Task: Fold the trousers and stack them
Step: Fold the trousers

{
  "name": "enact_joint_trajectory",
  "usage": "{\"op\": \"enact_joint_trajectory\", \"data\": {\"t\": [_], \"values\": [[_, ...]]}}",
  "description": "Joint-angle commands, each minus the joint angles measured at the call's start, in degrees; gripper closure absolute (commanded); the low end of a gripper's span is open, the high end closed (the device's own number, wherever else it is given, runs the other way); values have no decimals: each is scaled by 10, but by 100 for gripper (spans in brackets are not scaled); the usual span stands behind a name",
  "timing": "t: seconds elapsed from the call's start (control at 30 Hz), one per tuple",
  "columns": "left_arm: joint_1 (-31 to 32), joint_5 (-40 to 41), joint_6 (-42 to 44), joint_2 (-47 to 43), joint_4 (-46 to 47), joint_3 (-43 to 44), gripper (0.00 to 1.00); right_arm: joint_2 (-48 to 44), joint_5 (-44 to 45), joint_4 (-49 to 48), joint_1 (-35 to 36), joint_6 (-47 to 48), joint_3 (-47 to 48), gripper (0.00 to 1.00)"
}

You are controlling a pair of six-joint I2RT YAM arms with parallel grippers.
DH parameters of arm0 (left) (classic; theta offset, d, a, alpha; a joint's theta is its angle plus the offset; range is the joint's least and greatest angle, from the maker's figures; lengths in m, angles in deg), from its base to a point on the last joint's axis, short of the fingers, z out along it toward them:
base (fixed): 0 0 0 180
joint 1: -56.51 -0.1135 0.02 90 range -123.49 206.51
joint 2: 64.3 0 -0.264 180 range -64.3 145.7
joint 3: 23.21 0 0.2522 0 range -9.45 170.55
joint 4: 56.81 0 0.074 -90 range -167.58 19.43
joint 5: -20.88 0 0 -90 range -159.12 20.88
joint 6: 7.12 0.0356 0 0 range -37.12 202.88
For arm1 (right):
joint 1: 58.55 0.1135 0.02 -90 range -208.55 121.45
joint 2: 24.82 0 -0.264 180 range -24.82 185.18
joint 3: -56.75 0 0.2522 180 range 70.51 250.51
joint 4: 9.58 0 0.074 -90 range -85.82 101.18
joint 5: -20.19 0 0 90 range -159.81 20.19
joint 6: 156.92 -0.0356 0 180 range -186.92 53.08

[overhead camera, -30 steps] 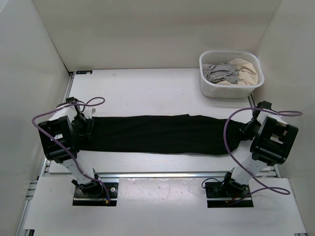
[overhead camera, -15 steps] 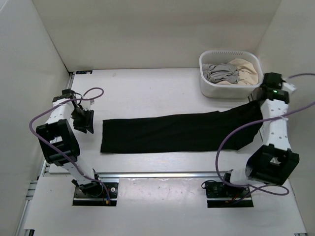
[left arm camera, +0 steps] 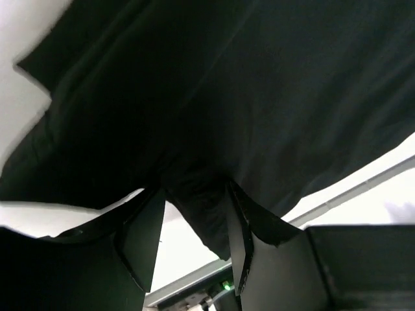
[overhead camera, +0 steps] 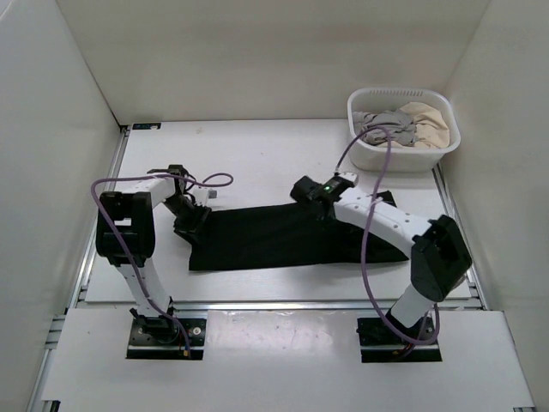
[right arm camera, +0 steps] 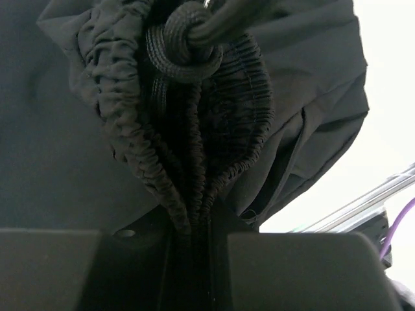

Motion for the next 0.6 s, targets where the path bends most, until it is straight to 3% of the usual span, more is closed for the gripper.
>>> {"op": "enact_joint_trajectory", "data": {"t": [0.0,0.17,0.3,0.47,0.57], "values": [[-1,27,-6,12,40,-19,46,40,44,25,38,-96,15,100],[-1,46,-11,39,47,-2,46,106,45,25,67,-108,57,100],[10,51,-17,45,47,3,48,96,82,50,86,-130,85,100],[10,57,-17,45,47,3,49,89,55,-18,97,-58,91,100],[10,63,-17,45,41,9,49,149,28,-32,97,-8,114,89]]}}
